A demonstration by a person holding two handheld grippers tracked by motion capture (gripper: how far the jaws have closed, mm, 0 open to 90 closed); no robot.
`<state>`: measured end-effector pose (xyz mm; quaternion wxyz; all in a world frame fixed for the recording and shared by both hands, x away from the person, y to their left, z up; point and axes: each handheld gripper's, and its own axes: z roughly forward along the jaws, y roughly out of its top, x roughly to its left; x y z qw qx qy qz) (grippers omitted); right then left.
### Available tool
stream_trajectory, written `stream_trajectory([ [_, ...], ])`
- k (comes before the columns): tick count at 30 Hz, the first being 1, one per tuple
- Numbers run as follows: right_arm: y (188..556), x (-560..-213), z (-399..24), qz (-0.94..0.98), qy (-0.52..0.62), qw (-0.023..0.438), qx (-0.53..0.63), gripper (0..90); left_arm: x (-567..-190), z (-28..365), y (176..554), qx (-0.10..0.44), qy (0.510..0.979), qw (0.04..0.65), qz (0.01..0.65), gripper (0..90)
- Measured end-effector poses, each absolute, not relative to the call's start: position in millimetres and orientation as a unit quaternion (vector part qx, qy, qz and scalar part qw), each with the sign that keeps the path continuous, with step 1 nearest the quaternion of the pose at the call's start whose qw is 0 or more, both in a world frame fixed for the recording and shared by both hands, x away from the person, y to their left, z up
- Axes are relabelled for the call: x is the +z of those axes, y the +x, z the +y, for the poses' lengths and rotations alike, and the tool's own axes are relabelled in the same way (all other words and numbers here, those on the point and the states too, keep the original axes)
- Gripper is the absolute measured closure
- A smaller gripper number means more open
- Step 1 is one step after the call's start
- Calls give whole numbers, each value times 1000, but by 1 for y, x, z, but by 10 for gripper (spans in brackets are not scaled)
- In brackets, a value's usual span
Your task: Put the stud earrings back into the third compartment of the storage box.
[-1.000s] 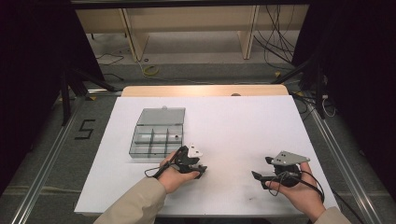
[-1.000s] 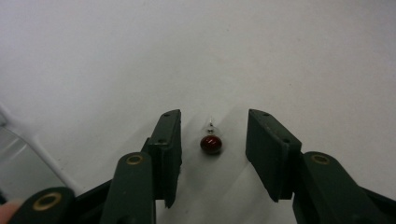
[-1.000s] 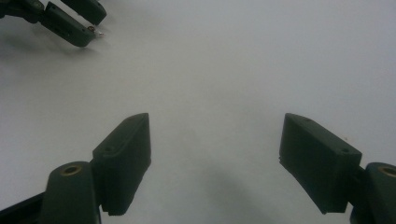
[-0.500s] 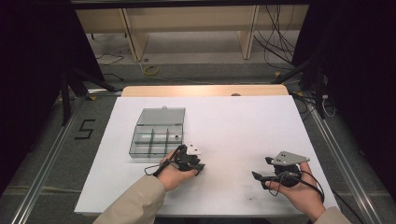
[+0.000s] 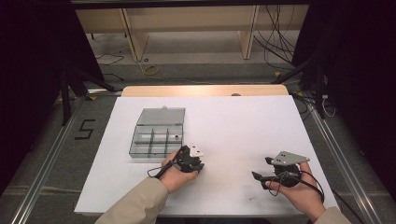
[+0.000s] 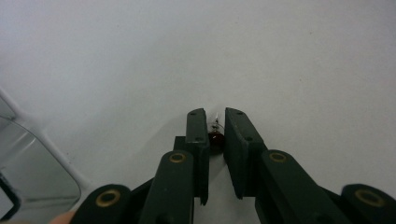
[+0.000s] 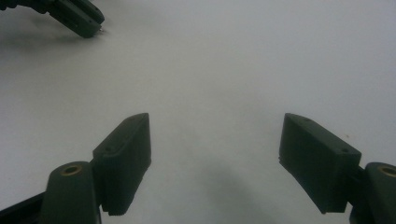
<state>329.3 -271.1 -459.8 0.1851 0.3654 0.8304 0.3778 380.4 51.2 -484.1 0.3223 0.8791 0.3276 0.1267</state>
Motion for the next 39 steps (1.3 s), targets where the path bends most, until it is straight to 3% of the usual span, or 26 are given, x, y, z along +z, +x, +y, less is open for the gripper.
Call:
stream_trajectory([
  [39, 330, -460, -271, 832, 365, 183, 376, 263, -470, 63, 385, 134, 860, 348, 347, 796],
])
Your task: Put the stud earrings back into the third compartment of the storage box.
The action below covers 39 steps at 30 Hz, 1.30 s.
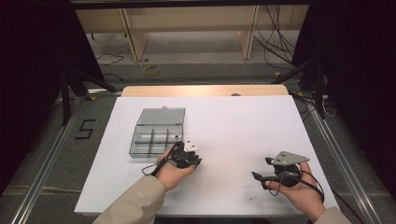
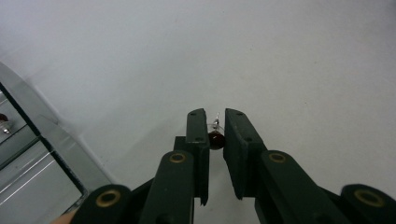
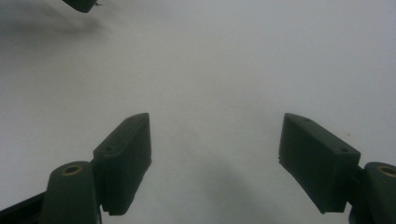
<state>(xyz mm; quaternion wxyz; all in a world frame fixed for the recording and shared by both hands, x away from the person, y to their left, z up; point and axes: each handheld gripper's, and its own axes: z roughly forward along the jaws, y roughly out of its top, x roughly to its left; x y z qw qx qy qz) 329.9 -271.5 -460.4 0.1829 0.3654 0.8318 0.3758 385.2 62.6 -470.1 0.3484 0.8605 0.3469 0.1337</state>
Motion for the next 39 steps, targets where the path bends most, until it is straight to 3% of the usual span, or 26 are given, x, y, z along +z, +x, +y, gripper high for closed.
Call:
stream_trajectory([
  [39, 330, -461, -271, 832, 364, 183, 375, 264, -450, 79, 395, 154, 844, 363, 363, 796],
])
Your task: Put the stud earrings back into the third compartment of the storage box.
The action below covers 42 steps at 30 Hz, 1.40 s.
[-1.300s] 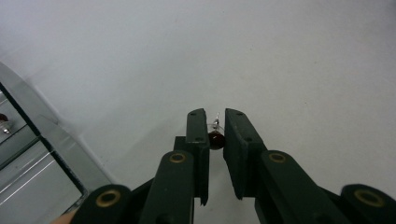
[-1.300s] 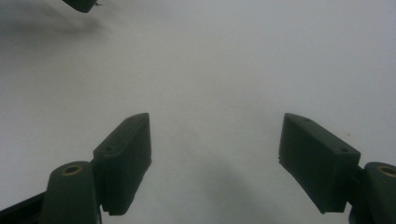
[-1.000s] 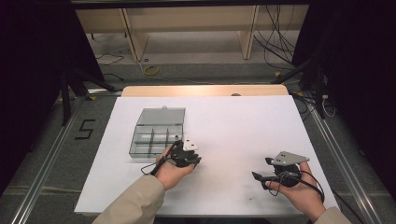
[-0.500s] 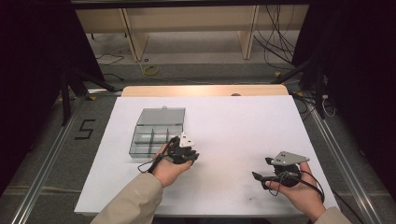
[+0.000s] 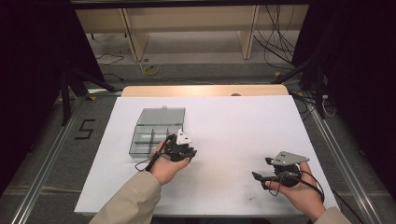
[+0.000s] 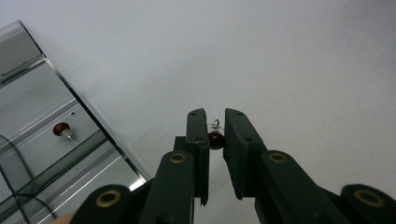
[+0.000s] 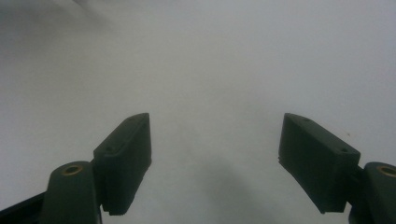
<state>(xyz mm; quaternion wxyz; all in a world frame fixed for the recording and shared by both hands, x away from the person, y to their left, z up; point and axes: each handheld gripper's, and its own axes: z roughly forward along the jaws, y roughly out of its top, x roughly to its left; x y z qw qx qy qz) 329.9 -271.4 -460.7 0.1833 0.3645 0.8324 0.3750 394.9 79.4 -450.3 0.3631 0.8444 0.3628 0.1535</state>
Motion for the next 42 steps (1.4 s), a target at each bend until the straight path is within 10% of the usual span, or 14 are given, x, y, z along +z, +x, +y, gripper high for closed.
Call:
stream_trajectory([
  [42, 331, -461, -272, 832, 366, 183, 375, 264, -434, 108, 414, 175, 817, 376, 399, 796],
])
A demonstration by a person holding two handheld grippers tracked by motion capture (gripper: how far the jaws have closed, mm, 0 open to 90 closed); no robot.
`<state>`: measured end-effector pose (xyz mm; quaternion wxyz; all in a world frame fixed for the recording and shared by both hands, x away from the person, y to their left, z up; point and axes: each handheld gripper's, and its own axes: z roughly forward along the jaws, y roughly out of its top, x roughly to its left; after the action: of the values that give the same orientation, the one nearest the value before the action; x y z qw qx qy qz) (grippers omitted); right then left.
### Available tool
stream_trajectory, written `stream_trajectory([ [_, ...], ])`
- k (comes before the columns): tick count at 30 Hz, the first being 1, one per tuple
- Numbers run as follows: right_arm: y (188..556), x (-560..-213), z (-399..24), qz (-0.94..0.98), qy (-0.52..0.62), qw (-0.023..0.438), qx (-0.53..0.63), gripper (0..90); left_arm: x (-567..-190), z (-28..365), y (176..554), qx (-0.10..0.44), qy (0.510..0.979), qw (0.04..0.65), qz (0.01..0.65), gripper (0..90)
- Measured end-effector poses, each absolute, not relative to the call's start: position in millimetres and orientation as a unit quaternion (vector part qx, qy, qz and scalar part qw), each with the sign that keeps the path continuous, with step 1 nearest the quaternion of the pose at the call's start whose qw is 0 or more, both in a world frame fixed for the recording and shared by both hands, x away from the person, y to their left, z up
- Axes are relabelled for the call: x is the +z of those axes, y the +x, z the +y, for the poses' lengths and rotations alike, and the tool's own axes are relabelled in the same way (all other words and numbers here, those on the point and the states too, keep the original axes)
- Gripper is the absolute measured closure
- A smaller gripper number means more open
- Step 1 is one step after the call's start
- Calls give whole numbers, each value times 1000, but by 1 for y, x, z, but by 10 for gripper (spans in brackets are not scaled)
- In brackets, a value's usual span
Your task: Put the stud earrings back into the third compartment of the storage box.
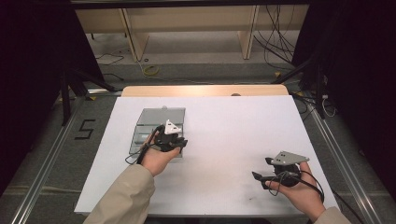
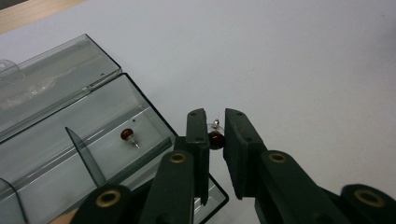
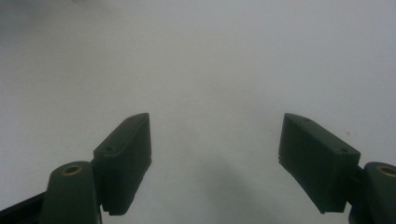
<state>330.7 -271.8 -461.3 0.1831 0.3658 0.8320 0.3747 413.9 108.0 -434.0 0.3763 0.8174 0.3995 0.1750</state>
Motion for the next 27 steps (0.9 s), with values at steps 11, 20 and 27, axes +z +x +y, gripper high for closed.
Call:
stream_trajectory([
  [11, 331, -462, -272, 832, 367, 183, 373, 264, -435, 118, 421, 183, 813, 370, 411, 796],
  [20, 331, -462, -272, 832, 368, 183, 373, 264, -437, 125, 426, 190, 809, 365, 420, 796],
  [27, 331, -462, -272, 832, 368, 183, 373, 263, -438, 129, 429, 193, 807, 362, 424, 795],
])
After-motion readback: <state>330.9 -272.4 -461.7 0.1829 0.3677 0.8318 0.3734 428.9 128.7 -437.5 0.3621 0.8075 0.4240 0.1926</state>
